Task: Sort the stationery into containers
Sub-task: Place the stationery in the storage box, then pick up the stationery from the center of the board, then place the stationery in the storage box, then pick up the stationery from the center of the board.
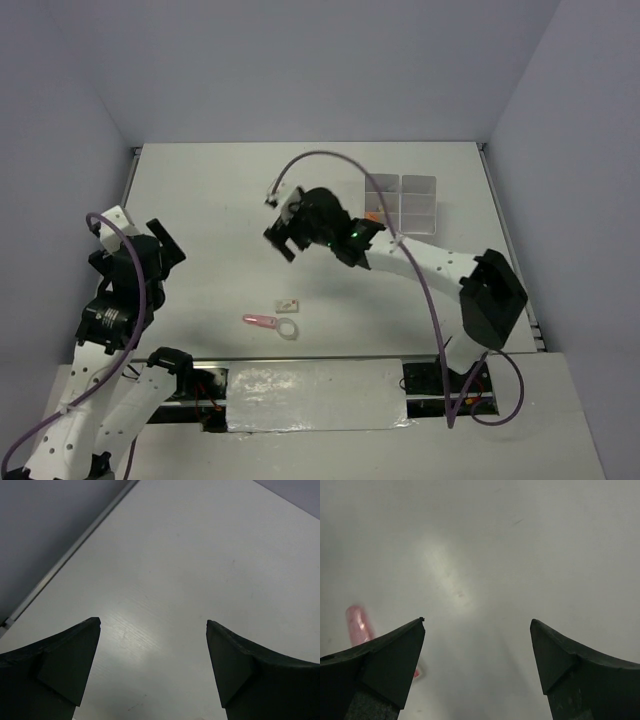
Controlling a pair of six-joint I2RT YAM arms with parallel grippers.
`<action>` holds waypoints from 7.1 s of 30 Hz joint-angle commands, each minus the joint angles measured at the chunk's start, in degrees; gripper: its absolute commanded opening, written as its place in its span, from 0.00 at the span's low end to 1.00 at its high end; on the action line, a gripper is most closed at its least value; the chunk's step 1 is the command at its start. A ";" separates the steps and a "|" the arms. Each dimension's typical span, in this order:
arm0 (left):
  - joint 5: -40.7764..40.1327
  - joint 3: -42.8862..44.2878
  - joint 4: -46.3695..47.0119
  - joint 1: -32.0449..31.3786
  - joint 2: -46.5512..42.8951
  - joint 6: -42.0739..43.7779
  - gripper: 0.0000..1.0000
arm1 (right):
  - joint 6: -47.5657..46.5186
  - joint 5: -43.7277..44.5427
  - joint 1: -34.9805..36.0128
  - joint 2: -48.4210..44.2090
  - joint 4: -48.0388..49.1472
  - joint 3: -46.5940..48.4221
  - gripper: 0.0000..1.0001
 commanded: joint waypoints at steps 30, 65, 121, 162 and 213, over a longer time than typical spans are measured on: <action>-5.80 2.62 -1.39 0.60 -2.12 -2.65 0.99 | -5.43 -3.88 23.10 30.83 -26.56 19.69 0.46; -2.11 1.66 1.08 -0.02 -3.78 -0.19 0.99 | 0.47 25.63 -9.58 -12.40 33.44 -15.45 0.00; 4.39 0.43 4.68 -1.07 -3.08 4.12 0.99 | 12.94 4.91 -44.67 2.19 56.94 -25.57 0.62; 5.27 0.60 3.80 0.42 -0.97 2.80 0.99 | 52.14 26.98 18.17 18.62 -30.17 10.82 0.97; 5.62 0.43 4.33 -0.90 -1.50 3.59 0.99 | 41.72 38.19 13.97 8.61 -19.97 5.90 0.29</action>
